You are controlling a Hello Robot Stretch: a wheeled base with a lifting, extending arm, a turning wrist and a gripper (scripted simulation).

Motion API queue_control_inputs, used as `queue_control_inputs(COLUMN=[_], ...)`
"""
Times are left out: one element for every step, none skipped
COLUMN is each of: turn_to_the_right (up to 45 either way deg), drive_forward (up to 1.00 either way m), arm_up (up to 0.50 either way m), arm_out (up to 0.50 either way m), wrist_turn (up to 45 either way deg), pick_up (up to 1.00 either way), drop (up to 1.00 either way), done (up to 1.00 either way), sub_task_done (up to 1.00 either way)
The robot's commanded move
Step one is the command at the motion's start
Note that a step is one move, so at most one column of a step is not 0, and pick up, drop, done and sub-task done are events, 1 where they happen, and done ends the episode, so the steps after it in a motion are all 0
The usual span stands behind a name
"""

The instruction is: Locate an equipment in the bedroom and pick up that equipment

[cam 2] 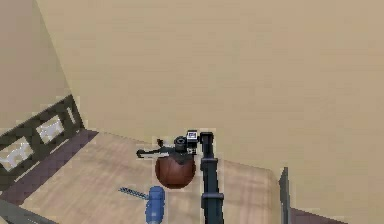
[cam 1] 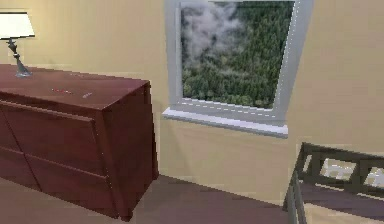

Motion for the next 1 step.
queue_control_inputs(turn_to_the_right=[0.0], drive_forward=[0.00], arm_up=[0.00], arm_out=[0.00], wrist_turn=[27.0], pick_up=[0.00], drop=[0.00], done=[0.00], sub_task_done=[0.00])
